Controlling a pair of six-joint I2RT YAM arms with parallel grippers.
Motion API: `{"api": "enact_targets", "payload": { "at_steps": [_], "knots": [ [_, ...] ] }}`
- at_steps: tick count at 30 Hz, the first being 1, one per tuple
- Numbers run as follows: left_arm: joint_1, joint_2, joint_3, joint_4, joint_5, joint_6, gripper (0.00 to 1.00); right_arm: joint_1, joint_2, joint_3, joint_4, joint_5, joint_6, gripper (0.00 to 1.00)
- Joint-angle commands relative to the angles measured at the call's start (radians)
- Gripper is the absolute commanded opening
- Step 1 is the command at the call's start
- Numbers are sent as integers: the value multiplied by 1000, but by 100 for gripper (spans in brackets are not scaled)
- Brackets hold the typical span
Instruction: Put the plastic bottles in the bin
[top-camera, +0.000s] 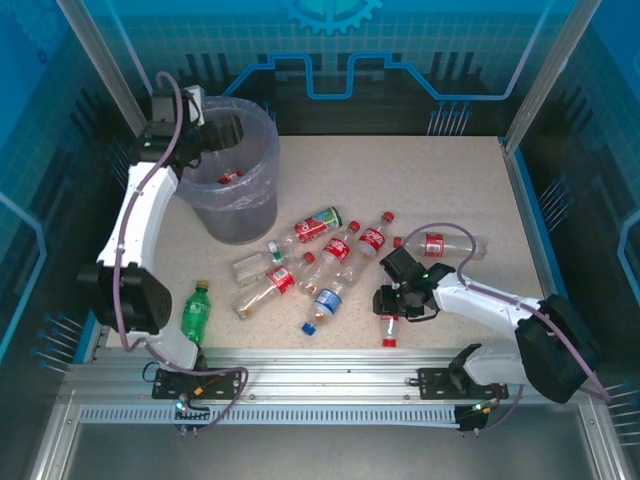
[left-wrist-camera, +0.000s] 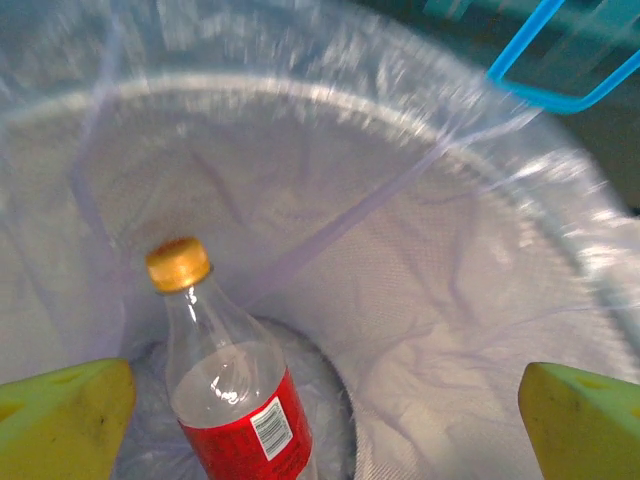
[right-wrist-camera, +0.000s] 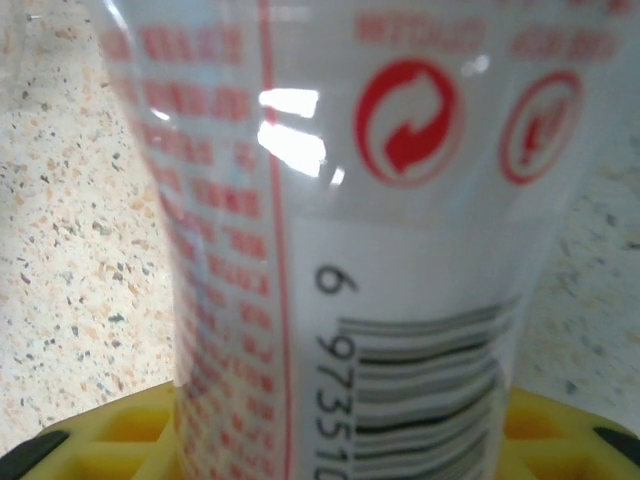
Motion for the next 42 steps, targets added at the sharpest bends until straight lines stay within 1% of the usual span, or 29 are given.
{"api": "enact_targets", "payload": {
  "at_steps": [1,3,5,8,10,12,13,15,18,24,28,30,33,36,39,42],
  "knots": [
    [-10,-112,48,-50,-8,-9,99,-13,-82,91,-107,36,-64,46],
    [-21,-155,64,-85,-13,-16,99,-27,-113,142,-149,30,-112,45],
    [-52,-193,70,-115,-21,-16,99,-44,-137,192,-175,6,-174,45],
    [-122,-239,60,-159,1,-16,99,-71,-170,247,-154,-60,-284,44],
    [-178,-263,41,-169,23,-4,99,-97,-182,256,-109,-145,-358,43],
    [-249,-271,43,-204,51,10,99,-139,-180,301,-70,-253,-406,42],
    [-271,-270,47,-219,77,8,99,-163,-175,313,-56,-301,-415,42],
    [-313,-271,25,-219,163,-34,99,-208,-157,342,-17,-424,-432,42],
    [-378,-286,-73,-129,289,-113,98,-240,-127,382,29,-541,-460,43],
    [-472,-279,-234,68,405,-244,99,-270,-77,407,136,-712,-477,43],
    [-524,-246,-346,207,472,-312,99,-279,-60,401,185,-781,-463,43],
    [-547,-229,-405,302,491,-361,99,-279,-51,398,203,-801,-449,43],
    [-573,-187,-452,438,520,-433,99,-281,-48,380,260,-833,-414,43],
    [-606,-138,-441,462,507,-432,99,-279,-47,366,315,-860,-378,43],
    [-622,-101,-438,504,511,-455,98,-280,-42,363,330,-866,-369,43],
    [-627,-77,-431,523,515,-465,89,-280,-38,361,340,-871,-363,44]
  ]
}}
